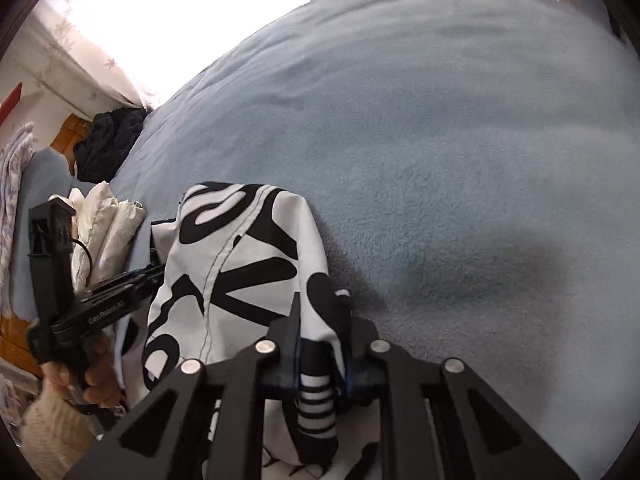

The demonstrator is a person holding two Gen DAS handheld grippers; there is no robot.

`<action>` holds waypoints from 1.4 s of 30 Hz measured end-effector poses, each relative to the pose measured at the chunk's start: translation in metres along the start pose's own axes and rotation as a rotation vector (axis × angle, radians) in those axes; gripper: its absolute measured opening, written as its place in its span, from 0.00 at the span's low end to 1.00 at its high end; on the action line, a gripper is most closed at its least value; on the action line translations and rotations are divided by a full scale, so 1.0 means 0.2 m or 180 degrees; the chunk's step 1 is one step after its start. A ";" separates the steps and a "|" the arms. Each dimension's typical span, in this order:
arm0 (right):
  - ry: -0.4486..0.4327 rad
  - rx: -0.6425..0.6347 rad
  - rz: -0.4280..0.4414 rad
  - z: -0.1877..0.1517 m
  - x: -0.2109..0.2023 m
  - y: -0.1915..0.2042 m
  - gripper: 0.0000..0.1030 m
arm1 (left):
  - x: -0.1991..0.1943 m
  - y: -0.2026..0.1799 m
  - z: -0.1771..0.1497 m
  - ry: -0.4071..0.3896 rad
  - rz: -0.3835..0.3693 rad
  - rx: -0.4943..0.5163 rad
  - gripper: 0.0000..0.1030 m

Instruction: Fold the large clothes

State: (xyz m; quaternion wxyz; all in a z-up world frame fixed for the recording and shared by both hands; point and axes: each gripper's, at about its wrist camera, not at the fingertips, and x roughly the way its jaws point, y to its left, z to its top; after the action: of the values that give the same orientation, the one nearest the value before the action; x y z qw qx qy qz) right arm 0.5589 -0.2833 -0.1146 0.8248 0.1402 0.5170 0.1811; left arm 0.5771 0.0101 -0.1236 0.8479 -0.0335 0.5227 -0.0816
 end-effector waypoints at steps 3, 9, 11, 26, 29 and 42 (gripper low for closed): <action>-0.0154 -0.0181 -0.0109 -0.05 -0.09 0.08 0.10 | -0.20 -0.05 -0.05 -0.0258 0.0142 0.0228 0.03; -0.0798 -0.0849 -0.0193 -0.29 -0.52 0.35 0.10 | -0.71 -0.07 -0.31 -0.0820 0.0159 0.0466 0.03; -0.0958 -0.1068 -0.0214 -0.41 -0.65 0.43 0.10 | -0.85 -0.11 -0.40 -0.0923 0.0101 0.0461 0.03; -0.0728 -0.1852 -0.1073 -1.54 -0.98 0.62 0.23 | -1.29 -0.05 -1.66 -0.0180 -0.0144 0.0232 0.04; -0.0502 -0.1659 -0.1110 -1.68 -0.99 0.57 0.24 | -1.32 -0.03 -1.81 -0.0048 -0.0222 0.0141 0.04; -0.0357 -0.0056 0.0425 -1.71 -1.12 0.49 0.65 | -1.39 -0.01 -1.75 -0.0042 -0.1153 -0.0423 0.62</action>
State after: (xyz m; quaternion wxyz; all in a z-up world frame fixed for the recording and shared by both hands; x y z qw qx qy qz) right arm 0.1456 -0.2802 -0.0392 0.8397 0.1771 0.4579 0.2321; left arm 0.1425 0.0654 -0.0370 0.8187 -0.1835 0.5068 -0.1980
